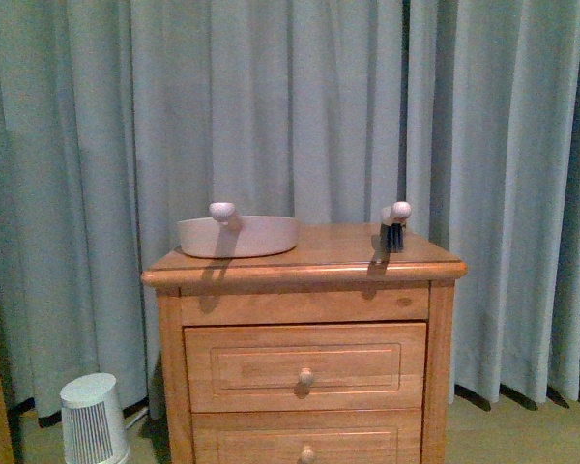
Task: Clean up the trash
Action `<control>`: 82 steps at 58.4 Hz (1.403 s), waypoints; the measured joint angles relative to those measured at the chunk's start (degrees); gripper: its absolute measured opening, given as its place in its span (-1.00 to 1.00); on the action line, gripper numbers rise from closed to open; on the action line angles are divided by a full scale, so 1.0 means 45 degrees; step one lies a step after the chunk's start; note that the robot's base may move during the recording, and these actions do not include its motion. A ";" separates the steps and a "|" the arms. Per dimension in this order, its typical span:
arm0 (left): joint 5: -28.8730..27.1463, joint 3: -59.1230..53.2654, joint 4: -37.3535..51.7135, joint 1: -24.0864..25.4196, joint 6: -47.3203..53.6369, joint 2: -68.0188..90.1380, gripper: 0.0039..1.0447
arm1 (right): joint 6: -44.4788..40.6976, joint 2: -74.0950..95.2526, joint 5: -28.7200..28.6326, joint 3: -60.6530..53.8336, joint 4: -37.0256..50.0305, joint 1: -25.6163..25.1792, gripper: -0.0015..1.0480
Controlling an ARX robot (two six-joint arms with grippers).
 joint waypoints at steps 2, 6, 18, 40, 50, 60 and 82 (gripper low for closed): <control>-0.0005 0.0000 0.0000 0.0000 0.0000 0.0000 0.86 | 0.0000 0.0000 0.0000 0.0000 0.0000 0.0000 0.86; -0.0005 0.0000 0.0000 0.0000 0.0000 0.0000 0.86 | 0.0000 0.0000 0.0000 0.0000 0.0000 0.0000 0.86; -0.0005 0.0000 0.0000 0.0000 0.0000 0.0000 0.86 | 0.0000 0.0000 0.0000 0.0000 0.0000 0.0000 0.86; -0.0005 0.0000 0.0000 0.0000 0.0000 0.0000 0.86 | 0.0000 0.0000 0.0000 0.0000 0.0000 0.0000 0.86; -0.0005 0.0000 0.0000 0.0000 0.0000 0.0000 0.86 | 0.0000 0.0000 0.0000 0.0000 0.0000 0.0000 0.86; -0.0005 0.0000 0.0000 0.0000 0.0000 0.0000 0.86 | 0.0000 0.0000 0.0000 0.0000 0.0000 0.0000 0.86; -0.0005 0.0000 0.0000 0.0000 0.0000 0.0000 0.86 | 0.0000 0.0000 0.0000 0.0000 0.0000 0.0000 0.86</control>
